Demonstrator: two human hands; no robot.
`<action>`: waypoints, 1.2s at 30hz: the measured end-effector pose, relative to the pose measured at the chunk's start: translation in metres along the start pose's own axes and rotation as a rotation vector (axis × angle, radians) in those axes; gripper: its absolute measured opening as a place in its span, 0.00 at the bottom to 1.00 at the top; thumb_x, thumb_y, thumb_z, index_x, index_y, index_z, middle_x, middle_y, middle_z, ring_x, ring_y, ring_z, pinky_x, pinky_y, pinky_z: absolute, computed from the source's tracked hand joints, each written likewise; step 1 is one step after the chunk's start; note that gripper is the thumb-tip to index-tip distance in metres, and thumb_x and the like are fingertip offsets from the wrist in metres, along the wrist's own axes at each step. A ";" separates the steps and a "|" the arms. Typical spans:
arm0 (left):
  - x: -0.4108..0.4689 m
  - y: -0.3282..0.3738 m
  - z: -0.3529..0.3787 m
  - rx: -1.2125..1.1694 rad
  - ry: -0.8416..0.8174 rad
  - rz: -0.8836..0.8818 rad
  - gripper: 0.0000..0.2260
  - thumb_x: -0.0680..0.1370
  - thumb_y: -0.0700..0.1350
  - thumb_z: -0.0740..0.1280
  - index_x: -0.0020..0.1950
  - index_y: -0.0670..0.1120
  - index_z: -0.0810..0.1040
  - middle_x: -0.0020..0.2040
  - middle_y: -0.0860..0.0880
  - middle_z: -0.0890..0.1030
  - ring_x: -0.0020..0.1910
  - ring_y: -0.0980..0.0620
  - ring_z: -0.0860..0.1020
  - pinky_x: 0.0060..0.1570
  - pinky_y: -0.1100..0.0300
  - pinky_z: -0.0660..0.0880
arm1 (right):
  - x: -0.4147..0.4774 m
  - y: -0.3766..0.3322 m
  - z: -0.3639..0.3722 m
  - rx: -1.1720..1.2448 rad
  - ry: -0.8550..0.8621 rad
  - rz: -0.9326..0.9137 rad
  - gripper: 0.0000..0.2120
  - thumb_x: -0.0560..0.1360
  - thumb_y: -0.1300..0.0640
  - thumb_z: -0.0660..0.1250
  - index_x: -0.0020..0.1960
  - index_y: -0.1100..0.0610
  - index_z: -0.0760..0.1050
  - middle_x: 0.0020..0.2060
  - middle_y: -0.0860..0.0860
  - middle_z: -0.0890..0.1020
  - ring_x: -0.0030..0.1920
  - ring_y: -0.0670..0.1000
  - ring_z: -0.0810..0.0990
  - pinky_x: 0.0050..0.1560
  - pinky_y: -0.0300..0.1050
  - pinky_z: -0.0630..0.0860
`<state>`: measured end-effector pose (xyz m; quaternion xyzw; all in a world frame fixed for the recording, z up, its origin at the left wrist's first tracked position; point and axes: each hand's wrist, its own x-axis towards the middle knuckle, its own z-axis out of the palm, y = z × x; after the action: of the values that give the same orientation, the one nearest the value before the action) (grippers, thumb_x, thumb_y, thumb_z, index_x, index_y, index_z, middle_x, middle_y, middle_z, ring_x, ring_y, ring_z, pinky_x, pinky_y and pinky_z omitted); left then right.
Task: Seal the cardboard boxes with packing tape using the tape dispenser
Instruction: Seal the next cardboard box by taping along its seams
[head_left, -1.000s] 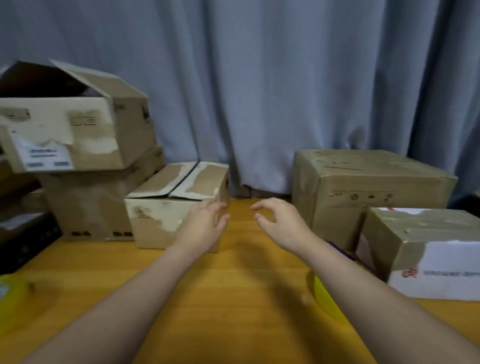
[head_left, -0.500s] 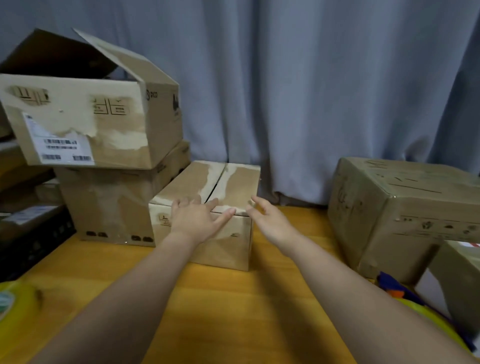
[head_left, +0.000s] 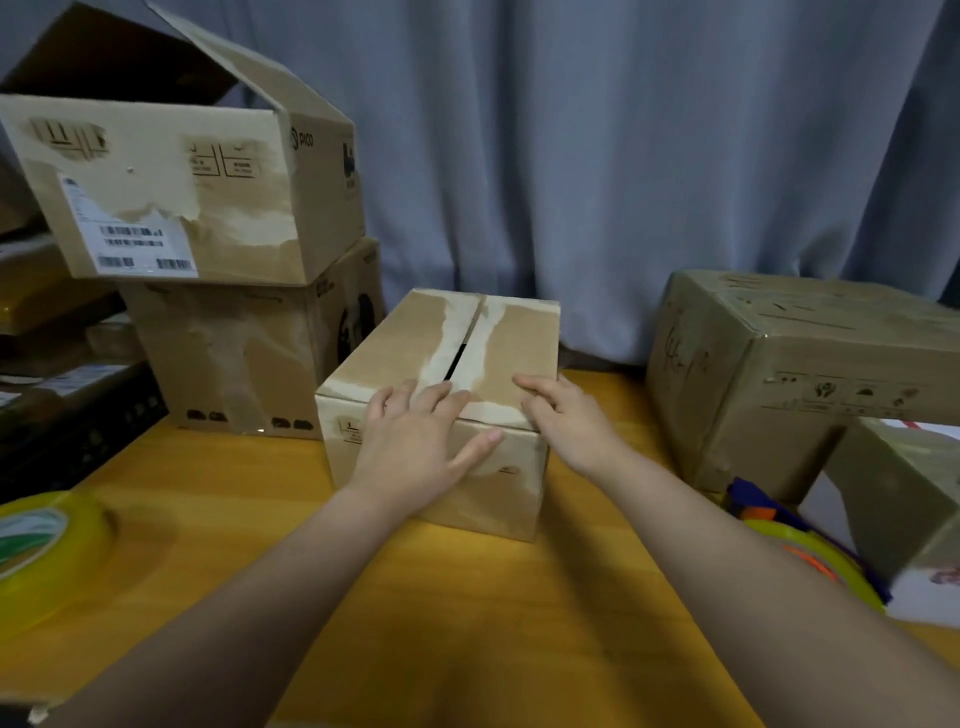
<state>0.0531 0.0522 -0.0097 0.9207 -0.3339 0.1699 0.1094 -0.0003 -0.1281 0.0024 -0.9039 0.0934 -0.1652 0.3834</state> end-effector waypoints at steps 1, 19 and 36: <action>-0.002 0.005 -0.004 -0.017 0.006 0.004 0.40 0.69 0.74 0.36 0.71 0.57 0.67 0.72 0.54 0.68 0.72 0.50 0.63 0.70 0.49 0.54 | -0.008 0.000 -0.001 -0.038 0.008 0.005 0.19 0.81 0.55 0.56 0.70 0.51 0.71 0.69 0.53 0.71 0.70 0.54 0.68 0.69 0.44 0.64; -0.010 0.100 -0.001 0.209 0.060 0.017 0.19 0.82 0.46 0.56 0.71 0.42 0.66 0.67 0.44 0.73 0.65 0.45 0.71 0.62 0.55 0.66 | -0.123 0.110 -0.105 -0.639 0.002 0.601 0.30 0.79 0.57 0.58 0.78 0.56 0.51 0.71 0.62 0.65 0.71 0.63 0.63 0.71 0.57 0.60; -0.067 -0.012 -0.050 -0.415 0.247 -0.097 0.14 0.79 0.50 0.63 0.58 0.45 0.82 0.64 0.47 0.77 0.71 0.47 0.66 0.71 0.50 0.60 | -0.139 0.047 -0.084 0.137 0.331 0.118 0.21 0.68 0.58 0.77 0.56 0.53 0.71 0.44 0.48 0.78 0.45 0.49 0.78 0.46 0.44 0.76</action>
<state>0.0005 0.1156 0.0091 0.8657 -0.3013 0.2036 0.3440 -0.1621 -0.1752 -0.0082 -0.8290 0.1966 -0.2948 0.4326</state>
